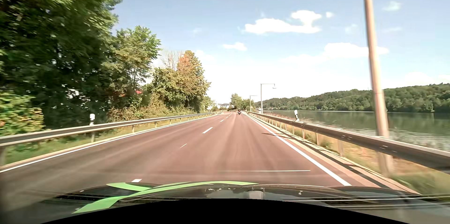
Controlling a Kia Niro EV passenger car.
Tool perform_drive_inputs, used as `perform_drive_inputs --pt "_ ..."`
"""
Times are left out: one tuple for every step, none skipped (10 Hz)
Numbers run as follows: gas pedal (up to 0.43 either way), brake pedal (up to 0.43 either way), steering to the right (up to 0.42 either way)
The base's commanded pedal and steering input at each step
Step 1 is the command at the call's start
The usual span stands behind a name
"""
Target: Follow the waypoints while adhering to traffic rules and regulations
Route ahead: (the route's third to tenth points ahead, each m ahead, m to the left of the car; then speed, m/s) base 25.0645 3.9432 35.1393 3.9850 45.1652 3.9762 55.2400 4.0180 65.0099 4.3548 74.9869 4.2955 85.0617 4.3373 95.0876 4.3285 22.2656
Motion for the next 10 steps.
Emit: perform_drive_inputs --pt "0.268 0.000 0.000" --pt "0.248 0.000 0.000" --pt "0.240 0.000 0.000" --pt "0.228 0.000 0.000" --pt "0.228 0.000 0.000" --pt "0.228 0.000 0.000" --pt "0.228 0.000 0.000" --pt "0.228 0.000 0.000" --pt "0.228 0.000 0.000" --pt "0.240 0.000 0.000"
